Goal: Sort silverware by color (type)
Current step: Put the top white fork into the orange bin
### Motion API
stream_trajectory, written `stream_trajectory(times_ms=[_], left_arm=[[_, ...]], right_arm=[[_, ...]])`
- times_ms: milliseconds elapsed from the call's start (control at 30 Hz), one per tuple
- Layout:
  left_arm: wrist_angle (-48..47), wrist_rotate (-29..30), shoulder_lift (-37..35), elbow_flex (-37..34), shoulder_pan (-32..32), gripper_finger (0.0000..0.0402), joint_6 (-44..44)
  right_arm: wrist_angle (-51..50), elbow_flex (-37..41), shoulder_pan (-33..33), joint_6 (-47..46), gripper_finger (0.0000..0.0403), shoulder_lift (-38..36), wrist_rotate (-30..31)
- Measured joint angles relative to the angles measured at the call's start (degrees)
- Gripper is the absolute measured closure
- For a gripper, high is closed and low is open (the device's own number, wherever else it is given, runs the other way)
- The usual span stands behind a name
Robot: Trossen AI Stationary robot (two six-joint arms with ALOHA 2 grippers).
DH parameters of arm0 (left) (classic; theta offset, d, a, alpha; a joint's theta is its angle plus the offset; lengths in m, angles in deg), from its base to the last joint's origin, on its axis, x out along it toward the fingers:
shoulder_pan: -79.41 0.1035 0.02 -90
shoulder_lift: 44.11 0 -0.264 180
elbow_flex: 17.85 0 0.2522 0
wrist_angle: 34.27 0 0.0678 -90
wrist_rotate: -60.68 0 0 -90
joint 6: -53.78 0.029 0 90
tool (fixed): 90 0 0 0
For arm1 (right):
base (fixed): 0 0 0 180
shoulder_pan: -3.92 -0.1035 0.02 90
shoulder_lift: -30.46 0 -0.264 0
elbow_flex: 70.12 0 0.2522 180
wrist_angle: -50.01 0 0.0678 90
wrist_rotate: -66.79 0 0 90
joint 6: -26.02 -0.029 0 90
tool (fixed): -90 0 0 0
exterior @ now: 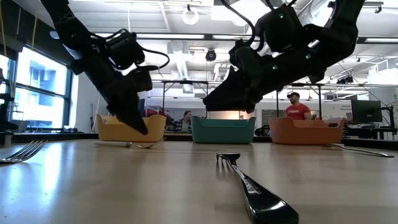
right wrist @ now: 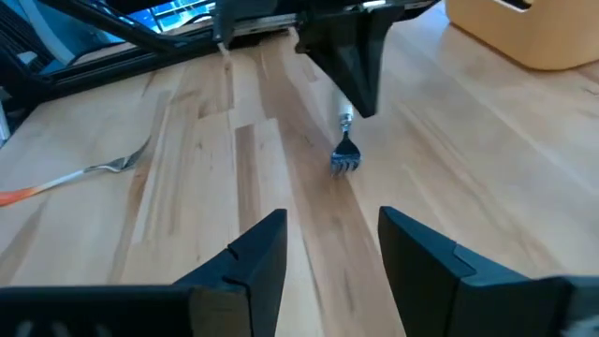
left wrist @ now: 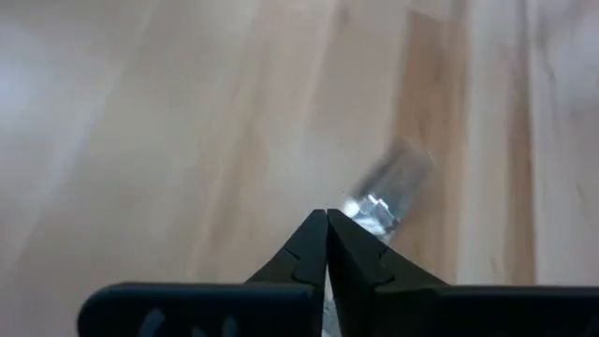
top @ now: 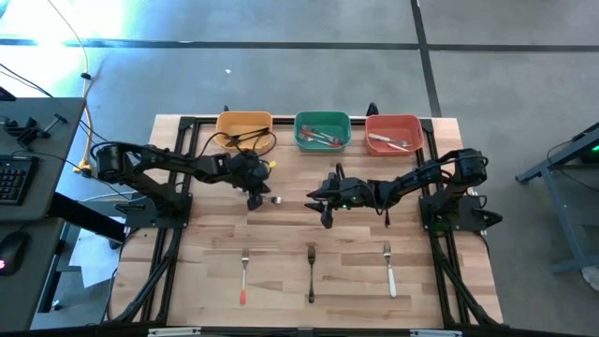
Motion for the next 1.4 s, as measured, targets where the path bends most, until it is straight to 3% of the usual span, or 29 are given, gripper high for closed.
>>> stream_trajectory(times_ms=[100,233,500,900,1067,1267,1400], left_arm=[[-8.4,-0.5,-0.1,2.7,-1.2,0.0379,5.9],[-17.5,4.8,-0.2,7.3,-3.7,0.034,13.8],[-26.8,7.4,2.7,14.8,-6.0,0.0294,22.7],[-38.5,8.1,15.9,24.4,-5.9,0.0321,24.8],[-39.8,9.3,17.8,25.3,-6.0,0.0337,25.6],[-40.5,10.1,17.9,25.2,-6.0,0.039,25.8],[-40.7,10.2,17.5,25.1,-6.0,0.0395,25.4]], right_arm=[[0.0,0.0,0.0,-0.1,0.0249,0.0,0.0],[-0.1,0.0,0.0,0.5,0.0249,0.0,0.0],[0.0,0.0,0.1,0.7,0.0249,0.0,0.0],[-1.0,0.0,0.1,0.9,0.0249,0.1,0.0],[-1.5,0.0,0.1,1.6,0.0249,0.1,0.0],[-1.8,0.0,0.1,1.8,0.0249,0.1,0.0],[-2.3,0.0,0.1,1.8,0.0249,0.1,-0.1]])
